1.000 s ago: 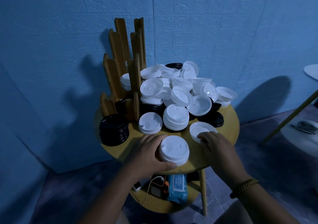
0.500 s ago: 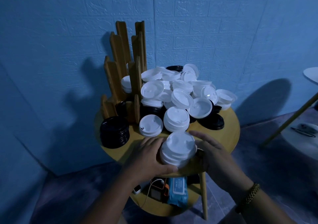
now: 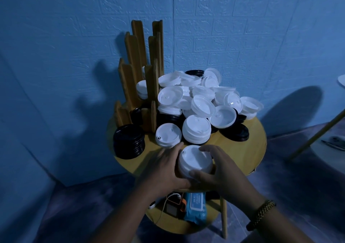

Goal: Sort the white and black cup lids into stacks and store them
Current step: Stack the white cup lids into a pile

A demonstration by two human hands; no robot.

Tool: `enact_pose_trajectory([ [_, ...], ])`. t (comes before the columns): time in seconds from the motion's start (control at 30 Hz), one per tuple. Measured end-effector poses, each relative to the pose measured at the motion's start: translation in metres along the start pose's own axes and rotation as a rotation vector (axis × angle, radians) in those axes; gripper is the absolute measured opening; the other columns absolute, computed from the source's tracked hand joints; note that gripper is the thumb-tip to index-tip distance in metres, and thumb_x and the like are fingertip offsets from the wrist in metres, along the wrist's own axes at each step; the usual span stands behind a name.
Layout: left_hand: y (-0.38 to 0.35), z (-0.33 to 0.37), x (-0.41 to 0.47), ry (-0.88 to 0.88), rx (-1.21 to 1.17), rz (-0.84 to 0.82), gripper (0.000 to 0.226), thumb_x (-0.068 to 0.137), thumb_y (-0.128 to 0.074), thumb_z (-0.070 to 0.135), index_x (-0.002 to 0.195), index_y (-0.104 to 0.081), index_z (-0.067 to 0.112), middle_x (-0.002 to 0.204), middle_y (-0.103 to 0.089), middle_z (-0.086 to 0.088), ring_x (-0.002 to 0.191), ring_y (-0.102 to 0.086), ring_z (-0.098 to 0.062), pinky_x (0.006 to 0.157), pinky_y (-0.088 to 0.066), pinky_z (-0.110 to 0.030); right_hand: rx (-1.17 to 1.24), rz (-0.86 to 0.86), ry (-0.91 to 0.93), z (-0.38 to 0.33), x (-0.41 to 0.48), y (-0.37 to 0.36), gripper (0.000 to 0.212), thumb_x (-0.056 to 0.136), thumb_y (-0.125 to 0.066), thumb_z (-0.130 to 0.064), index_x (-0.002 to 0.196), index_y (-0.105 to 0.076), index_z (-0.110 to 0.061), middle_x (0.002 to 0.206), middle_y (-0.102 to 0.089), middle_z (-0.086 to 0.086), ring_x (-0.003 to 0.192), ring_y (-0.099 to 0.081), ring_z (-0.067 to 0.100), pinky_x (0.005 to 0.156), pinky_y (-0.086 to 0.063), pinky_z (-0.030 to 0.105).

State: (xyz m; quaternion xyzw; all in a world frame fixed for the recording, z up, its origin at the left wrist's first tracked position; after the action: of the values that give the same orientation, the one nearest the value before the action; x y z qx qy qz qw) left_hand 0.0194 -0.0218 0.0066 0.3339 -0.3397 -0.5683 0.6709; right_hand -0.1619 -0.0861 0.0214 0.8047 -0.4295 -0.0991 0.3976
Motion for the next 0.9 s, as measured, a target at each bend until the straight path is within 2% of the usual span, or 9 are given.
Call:
enact_pose_trajectory([
  [0.07, -0.001, -0.001, -0.001, -0.008, -0.001, 0.001, 0.114, 0.073, -0.076, 0.065, 0.158, -0.003, 0.043, 0.160, -0.026, 0.014, 0.145, -0.023, -0.010, 0.111, -0.029, -0.033, -0.054, -0.053, 0.050, -0.001, 0.000, -0.001, 0.080, 0.071, -0.055, -0.081, 0.139, -0.039, -0.042, 0.134, -0.034, -0.030, 0.121, -0.034, -0.002, 0.098, -0.042, 0.023],
  [0.1, -0.001, -0.001, -0.001, -0.013, 0.005, 0.004, 0.116, 0.074, -0.075, 0.067, 0.158, 0.000, 0.043, 0.161, -0.024, 0.014, 0.146, -0.021, -0.009, 0.110, -0.028, -0.032, -0.075, -0.071, 0.059, -0.001, 0.001, -0.001, 0.080, 0.072, -0.054, -0.080, 0.142, -0.039, -0.041, 0.137, -0.032, -0.029, 0.123, -0.032, -0.002, 0.102, -0.041, 0.024],
  [0.2, -0.001, 0.001, -0.001, -0.022, 0.036, 0.006, 0.115, 0.075, -0.074, 0.070, 0.159, -0.002, 0.041, 0.163, -0.021, 0.014, 0.146, -0.019, -0.009, 0.114, -0.026, -0.034, -0.128, -0.130, 0.054, 0.000, 0.004, 0.001, 0.075, 0.080, -0.059, -0.070, 0.146, -0.038, -0.040, 0.147, -0.030, -0.023, 0.128, -0.026, -0.001, 0.107, -0.036, 0.024],
  [0.33, -0.003, -0.003, 0.001, -0.039, 0.033, 0.001, 0.109, 0.074, -0.074, 0.069, 0.159, -0.011, 0.042, 0.161, -0.025, 0.017, 0.146, -0.021, -0.007, 0.117, -0.029, -0.036, -0.153, -0.161, 0.075, 0.000, 0.006, 0.004, 0.087, 0.071, -0.048, -0.081, 0.146, -0.042, -0.037, 0.148, -0.033, -0.018, 0.128, -0.027, 0.001, 0.107, -0.038, 0.028],
  [0.47, -0.004, -0.005, 0.002, -0.024, -0.004, -0.001, 0.110, 0.072, -0.077, 0.065, 0.158, -0.011, 0.045, 0.161, -0.025, 0.018, 0.146, -0.021, -0.007, 0.116, -0.031, -0.038, -0.108, -0.097, 0.081, 0.000, 0.007, 0.001, 0.069, 0.083, -0.058, -0.067, 0.142, -0.049, -0.033, 0.147, -0.039, -0.014, 0.130, -0.035, 0.007, 0.106, -0.039, 0.031],
  [0.6, -0.005, -0.005, 0.003, -0.019, 0.008, 0.002, 0.111, 0.073, -0.076, 0.067, 0.158, -0.008, 0.044, 0.162, -0.023, 0.017, 0.147, -0.019, -0.008, 0.117, -0.030, -0.038, -0.164, -0.145, 0.096, -0.002, 0.011, 0.004, 0.063, 0.087, -0.063, -0.058, 0.143, -0.049, -0.033, 0.144, -0.039, -0.015, 0.124, -0.034, 0.002, 0.104, -0.040, 0.028],
  [0.7, -0.006, -0.007, 0.003, -0.030, 0.038, 0.002, 0.106, 0.072, -0.073, 0.068, 0.157, -0.013, 0.045, 0.157, -0.030, 0.019, 0.144, -0.024, -0.008, 0.115, -0.031, -0.036, -0.206, -0.122, 0.093, -0.002, 0.012, 0.003, 0.068, 0.083, -0.058, -0.069, 0.141, -0.051, -0.035, 0.139, -0.044, -0.014, 0.121, -0.039, 0.004, 0.101, -0.043, 0.032],
  [0.8, -0.004, -0.005, 0.001, -0.064, 0.061, 0.007, 0.094, 0.077, -0.073, 0.061, 0.154, -0.020, 0.047, 0.152, -0.033, 0.021, 0.138, -0.027, -0.005, 0.111, -0.030, -0.033, -0.241, -0.047, 0.104, 0.000, 0.010, -0.003, 0.088, 0.070, -0.041, -0.090, 0.137, -0.055, -0.035, 0.131, -0.049, -0.015, 0.116, -0.044, 0.005, 0.098, -0.044, 0.034],
  [0.9, -0.003, -0.004, 0.001, -0.078, 0.061, 0.012, 0.091, 0.077, -0.074, 0.060, 0.152, -0.023, 0.048, 0.147, -0.035, 0.022, 0.133, -0.028, -0.003, 0.106, -0.029, -0.030, -0.182, -0.041, 0.104, 0.005, 0.009, -0.006, 0.089, 0.070, -0.039, -0.090, 0.138, -0.054, -0.035, 0.133, -0.048, -0.016, 0.118, -0.043, 0.004, 0.099, -0.044, 0.034],
])
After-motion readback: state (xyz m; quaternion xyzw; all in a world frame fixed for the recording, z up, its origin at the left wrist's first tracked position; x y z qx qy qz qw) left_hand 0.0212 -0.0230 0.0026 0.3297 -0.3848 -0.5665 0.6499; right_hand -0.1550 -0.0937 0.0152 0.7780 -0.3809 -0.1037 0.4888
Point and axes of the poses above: each hand's wrist, its own x-axis towards the middle knuckle, its own y-axis out of the back of the hand, z = x × y, the point moved 3 cm from there along x, towards the middle knuckle
